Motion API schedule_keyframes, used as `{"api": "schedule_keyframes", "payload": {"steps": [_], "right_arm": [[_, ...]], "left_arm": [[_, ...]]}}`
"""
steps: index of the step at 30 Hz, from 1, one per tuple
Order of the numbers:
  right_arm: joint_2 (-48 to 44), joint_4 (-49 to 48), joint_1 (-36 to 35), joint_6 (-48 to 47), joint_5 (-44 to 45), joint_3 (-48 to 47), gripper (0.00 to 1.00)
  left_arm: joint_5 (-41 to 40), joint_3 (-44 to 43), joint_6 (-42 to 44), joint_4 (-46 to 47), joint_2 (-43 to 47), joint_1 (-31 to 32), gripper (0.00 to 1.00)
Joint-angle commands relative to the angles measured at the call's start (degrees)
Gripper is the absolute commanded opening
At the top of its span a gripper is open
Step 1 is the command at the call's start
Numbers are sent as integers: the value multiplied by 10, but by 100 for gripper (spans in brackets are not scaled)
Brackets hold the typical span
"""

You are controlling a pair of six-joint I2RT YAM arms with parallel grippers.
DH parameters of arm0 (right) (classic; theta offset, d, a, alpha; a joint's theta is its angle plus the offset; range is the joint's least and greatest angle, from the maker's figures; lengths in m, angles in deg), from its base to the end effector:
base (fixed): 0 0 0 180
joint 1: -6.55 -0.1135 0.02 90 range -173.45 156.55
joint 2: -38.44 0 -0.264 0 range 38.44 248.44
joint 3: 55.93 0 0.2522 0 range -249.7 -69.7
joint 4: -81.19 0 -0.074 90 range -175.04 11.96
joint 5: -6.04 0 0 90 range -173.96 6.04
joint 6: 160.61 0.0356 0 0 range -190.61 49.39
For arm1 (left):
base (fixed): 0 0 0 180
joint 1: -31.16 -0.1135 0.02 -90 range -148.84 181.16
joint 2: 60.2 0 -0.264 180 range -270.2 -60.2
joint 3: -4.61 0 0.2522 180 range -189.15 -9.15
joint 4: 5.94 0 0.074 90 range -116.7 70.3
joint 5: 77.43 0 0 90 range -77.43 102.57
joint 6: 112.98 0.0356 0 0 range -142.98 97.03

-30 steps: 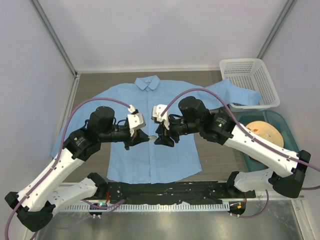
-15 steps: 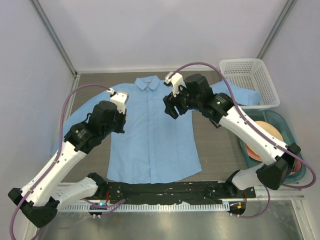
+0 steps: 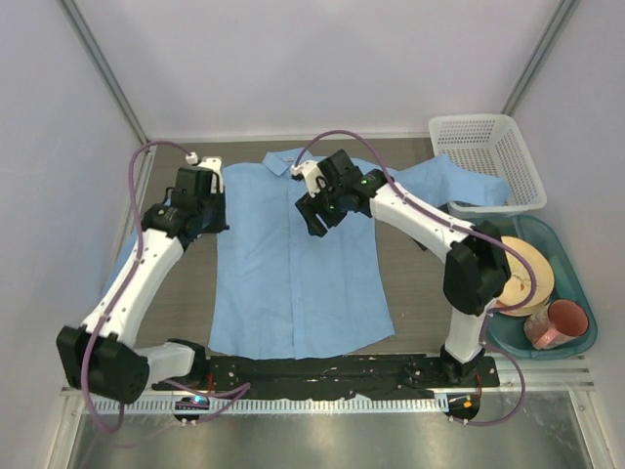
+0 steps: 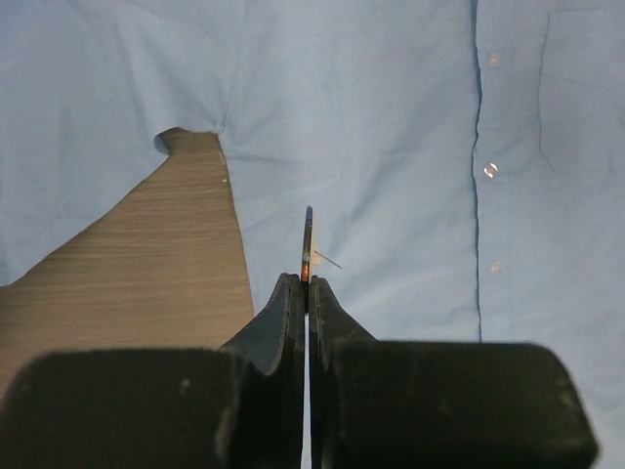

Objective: Pin the brooch onto the clothing

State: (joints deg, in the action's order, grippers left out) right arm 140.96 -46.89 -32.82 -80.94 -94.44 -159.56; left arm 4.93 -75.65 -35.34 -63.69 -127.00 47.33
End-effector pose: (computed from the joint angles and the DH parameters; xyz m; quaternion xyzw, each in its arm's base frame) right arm 0.3038 0.2576 0.2916 -0.4220 0.8384 0.1670 0.3017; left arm 0.2313 -0.0622 0.3385 0.0047 0.9198 -0.0360 0.3907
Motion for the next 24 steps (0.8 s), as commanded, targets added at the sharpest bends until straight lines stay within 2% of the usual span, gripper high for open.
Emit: {"api": "schedule_keyframes", "payload": {"steps": [1, 7, 14, 19, 24], "right_arm": [[50, -33, 4, 30, -41, -52, 66], [152, 1, 5, 3, -53, -97, 65], [213, 18, 7, -7, -59, -110, 63], [214, 18, 7, -12, -48, -83, 62], [196, 14, 7, -23, -38, -26, 61]], "left_arm": [[46, 3, -42, 97, -94, -22, 0], [75, -22, -57, 151, -227, -39, 0], [105, -42, -73, 178, -307, -63, 0], [104, -6, -78, 193, -325, -67, 0], [130, 64, -103, 194, -294, -67, 0]]}}
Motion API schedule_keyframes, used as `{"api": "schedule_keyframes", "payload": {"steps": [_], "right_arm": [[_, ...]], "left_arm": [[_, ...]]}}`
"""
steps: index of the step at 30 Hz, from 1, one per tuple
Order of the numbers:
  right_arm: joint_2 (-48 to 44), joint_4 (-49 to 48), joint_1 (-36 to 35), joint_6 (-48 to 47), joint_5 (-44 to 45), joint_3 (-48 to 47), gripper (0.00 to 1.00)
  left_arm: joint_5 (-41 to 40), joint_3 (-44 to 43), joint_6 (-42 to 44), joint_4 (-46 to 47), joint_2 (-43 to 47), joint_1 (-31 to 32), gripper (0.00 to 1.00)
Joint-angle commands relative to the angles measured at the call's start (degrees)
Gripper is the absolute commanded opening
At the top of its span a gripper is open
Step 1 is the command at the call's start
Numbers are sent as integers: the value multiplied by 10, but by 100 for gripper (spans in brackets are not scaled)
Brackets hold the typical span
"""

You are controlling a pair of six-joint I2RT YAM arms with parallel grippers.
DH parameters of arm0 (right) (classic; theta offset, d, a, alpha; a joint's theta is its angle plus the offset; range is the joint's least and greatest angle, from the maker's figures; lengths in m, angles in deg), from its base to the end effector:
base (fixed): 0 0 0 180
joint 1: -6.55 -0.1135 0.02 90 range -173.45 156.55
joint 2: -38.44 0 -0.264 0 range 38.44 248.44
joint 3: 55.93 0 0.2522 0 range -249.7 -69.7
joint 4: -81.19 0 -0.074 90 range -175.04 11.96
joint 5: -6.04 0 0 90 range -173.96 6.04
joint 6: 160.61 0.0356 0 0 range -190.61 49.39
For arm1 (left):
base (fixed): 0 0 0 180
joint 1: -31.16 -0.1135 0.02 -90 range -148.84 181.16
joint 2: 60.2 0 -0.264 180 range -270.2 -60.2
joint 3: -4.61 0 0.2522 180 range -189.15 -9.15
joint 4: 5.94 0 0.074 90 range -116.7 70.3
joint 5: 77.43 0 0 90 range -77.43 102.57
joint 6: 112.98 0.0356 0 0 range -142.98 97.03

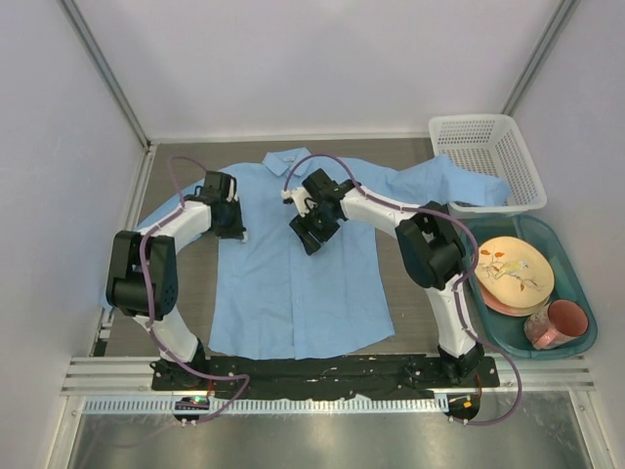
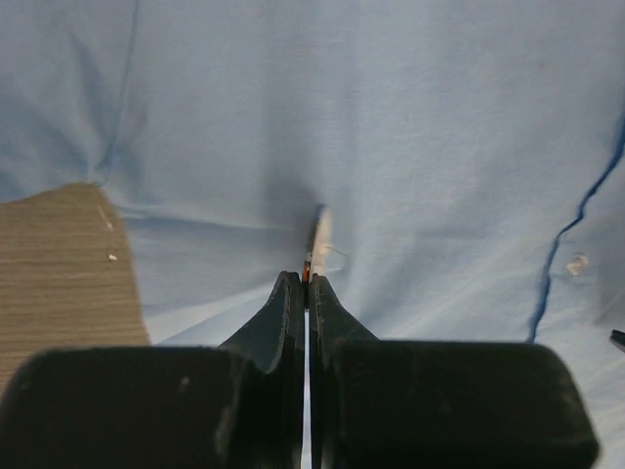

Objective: Pin the brooch onto the clothing

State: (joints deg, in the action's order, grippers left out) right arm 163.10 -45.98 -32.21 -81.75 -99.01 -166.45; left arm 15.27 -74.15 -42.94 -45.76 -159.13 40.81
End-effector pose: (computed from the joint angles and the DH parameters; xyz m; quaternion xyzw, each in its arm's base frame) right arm 0.3506 0.2934 0.1693 -0.4335 0.8697 0.1719 0.1616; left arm 0.3472 -0.0607 0.1925 -0.0807 0.9623 -0.0881 0.2444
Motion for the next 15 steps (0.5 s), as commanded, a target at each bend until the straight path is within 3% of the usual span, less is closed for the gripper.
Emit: {"api": "schedule_keyframes", "payload": {"steps": [1, 11, 15], "right_arm": [[-36, 3, 1, -16, 8, 54, 61], [-107, -11, -3, -16, -6, 175, 60], [-132, -11, -2, -2, -20, 147, 60]], "left_arm": [[28, 59, -30, 15, 35, -2, 0], [46, 148, -53, 10, 132, 1, 0], [50, 149, -56, 8, 170, 2, 0]]}}
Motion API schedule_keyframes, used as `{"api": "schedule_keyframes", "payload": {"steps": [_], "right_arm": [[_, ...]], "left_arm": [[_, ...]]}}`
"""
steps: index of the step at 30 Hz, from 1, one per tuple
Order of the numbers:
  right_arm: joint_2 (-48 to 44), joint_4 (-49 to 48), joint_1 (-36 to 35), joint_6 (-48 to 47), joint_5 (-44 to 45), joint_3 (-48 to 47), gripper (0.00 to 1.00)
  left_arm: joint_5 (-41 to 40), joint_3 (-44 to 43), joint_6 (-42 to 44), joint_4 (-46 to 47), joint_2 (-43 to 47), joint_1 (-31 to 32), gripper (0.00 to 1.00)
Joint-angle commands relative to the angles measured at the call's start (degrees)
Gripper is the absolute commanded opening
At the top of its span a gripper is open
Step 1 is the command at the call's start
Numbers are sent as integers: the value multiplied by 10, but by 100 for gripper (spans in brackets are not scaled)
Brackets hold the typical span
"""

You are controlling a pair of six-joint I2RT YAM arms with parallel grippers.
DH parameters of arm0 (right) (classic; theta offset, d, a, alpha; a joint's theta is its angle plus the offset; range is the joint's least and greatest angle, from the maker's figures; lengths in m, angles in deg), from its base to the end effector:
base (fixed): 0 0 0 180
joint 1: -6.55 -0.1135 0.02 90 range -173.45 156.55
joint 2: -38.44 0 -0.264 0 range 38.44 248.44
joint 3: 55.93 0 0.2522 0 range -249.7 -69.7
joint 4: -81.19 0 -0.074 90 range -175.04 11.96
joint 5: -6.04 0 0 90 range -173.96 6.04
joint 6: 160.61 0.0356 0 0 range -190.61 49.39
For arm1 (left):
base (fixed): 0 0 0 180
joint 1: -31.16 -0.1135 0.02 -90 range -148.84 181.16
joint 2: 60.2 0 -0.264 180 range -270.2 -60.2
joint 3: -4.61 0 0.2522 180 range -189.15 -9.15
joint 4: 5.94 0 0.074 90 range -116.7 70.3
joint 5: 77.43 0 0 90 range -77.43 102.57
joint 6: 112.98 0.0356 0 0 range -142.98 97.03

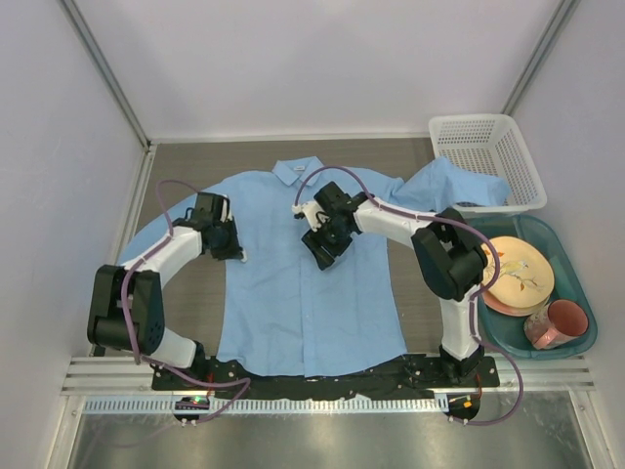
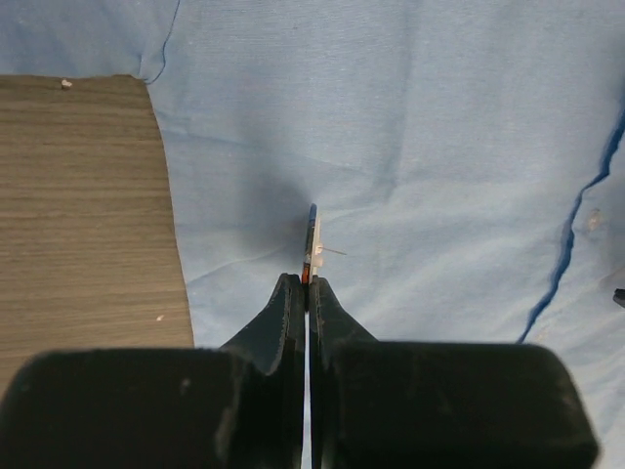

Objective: Pin the brooch onto the clothing

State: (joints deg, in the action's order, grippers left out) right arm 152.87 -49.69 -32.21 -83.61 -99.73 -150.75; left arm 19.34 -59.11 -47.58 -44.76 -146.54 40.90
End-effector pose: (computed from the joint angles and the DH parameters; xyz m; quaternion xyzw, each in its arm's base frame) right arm 0.3106 0.2617 0.1683 -0.4477 0.8648 0.1722 0.1482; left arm 0.2834 -0.0529 0.1839 -0.1107 0.9612 -0.1274 0.2184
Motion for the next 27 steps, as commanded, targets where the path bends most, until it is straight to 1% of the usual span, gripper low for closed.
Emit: {"api": "schedule_keyframes", "payload": {"steps": [1, 3, 5, 6, 10, 11, 12, 13, 17, 19, 22, 23, 27], "right_arm": [[-33, 26, -1, 22, -12, -40, 59], [-34, 23, 2, 50, -3, -74, 58], [-30, 10, 3, 78, 7, -131, 57], [-25, 8, 3, 111, 19, -153, 56], [31, -6, -3, 210, 64, -274, 58], [42, -9, -9, 227, 79, -288, 58], [50, -12, -14, 242, 119, -299, 58], [59, -14, -24, 278, 138, -324, 58], [119, -12, -51, 335, 230, -386, 57], [143, -13, -57, 348, 261, -424, 57], [188, -21, -71, 356, 283, -473, 56], [200, -25, -76, 358, 297, -485, 55], [257, -39, -86, 359, 322, -523, 54]], "left_arm": [[8, -5, -9, -2, 59, 4, 0], [-4, -21, -8, 5, 71, 4, 0], [-13, -34, -7, 13, 82, 3, 0], [-18, -38, -8, 24, 82, 4, 0], [-33, -52, -14, 44, 72, 3, 0], [-38, -54, -16, 47, 67, 3, 0], [-42, -55, -17, 50, 65, 3, 0], [-48, -54, -18, 54, 63, 2, 0], [-58, -55, -22, 55, 62, 1, 0], [-62, -53, -22, 53, 63, 0, 0], [-62, -51, -25, 48, 62, -8, 0], [-79, -50, -25, 48, 60, -10, 0], [-82, -45, -27, 48, 60, -23, 0]]}}
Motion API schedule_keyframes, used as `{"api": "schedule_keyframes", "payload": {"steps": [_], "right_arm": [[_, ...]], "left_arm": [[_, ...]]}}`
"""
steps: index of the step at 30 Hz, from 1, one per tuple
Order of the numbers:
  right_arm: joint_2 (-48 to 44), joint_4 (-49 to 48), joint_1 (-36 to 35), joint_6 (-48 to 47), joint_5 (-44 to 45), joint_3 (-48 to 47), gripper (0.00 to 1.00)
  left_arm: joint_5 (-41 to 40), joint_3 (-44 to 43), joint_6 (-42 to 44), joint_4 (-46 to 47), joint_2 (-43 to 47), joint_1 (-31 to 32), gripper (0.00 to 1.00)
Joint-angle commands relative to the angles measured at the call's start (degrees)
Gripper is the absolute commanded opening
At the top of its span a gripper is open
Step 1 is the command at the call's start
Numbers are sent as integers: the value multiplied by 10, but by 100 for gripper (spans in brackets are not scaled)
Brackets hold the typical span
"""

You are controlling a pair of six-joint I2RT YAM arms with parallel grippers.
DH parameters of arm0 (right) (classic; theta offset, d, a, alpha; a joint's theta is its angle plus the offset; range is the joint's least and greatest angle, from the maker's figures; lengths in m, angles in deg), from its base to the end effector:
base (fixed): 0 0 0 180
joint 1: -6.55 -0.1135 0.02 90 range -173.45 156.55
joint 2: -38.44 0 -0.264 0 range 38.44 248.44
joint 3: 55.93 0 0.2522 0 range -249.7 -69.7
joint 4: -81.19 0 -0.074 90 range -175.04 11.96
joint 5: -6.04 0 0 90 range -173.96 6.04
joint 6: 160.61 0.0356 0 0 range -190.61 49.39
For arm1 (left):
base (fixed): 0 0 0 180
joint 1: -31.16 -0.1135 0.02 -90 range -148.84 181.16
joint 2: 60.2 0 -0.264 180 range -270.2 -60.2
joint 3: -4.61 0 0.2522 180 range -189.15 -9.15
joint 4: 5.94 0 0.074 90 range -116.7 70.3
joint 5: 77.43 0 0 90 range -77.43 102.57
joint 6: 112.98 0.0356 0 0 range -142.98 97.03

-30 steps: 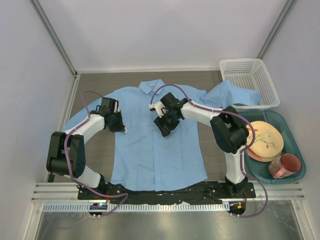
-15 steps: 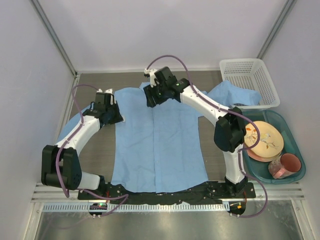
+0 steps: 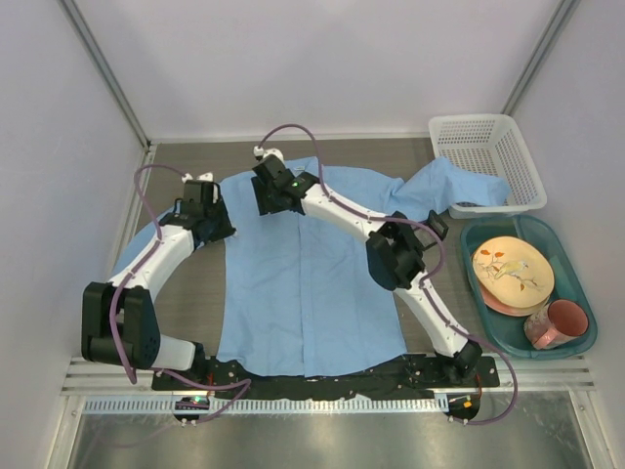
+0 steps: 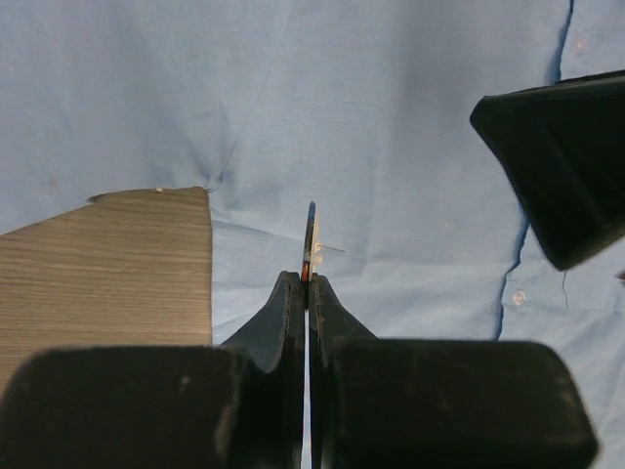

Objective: Pin the brooch onto the clothing

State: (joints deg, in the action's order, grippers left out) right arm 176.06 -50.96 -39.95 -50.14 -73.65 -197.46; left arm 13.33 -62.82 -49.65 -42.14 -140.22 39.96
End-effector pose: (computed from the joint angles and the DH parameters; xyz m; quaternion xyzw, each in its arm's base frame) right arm 0.3799 0.3910 0.2330 -0.1722 0.9009 0.1460 0.3706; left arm 0.2891 -0.0452 0.2361 -0.1431 0.9250 -0.1131 0.3333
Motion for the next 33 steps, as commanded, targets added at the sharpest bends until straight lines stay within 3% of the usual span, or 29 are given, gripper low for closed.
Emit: {"api": "schedule_keyframes", "payload": {"steps": [1, 16, 33], "right_arm": [[33, -33, -10, 25, 66, -63, 53], [124, -68, -14, 30, 90, -148, 51], [155, -56, -39, 35, 159, -132, 51]], "left_arm": [[-22, -7, -7, 22, -5, -14, 0], [-20, -5, -7, 38, -20, -16, 0], [-39, -8, -4, 35, -31, -17, 0]]}}
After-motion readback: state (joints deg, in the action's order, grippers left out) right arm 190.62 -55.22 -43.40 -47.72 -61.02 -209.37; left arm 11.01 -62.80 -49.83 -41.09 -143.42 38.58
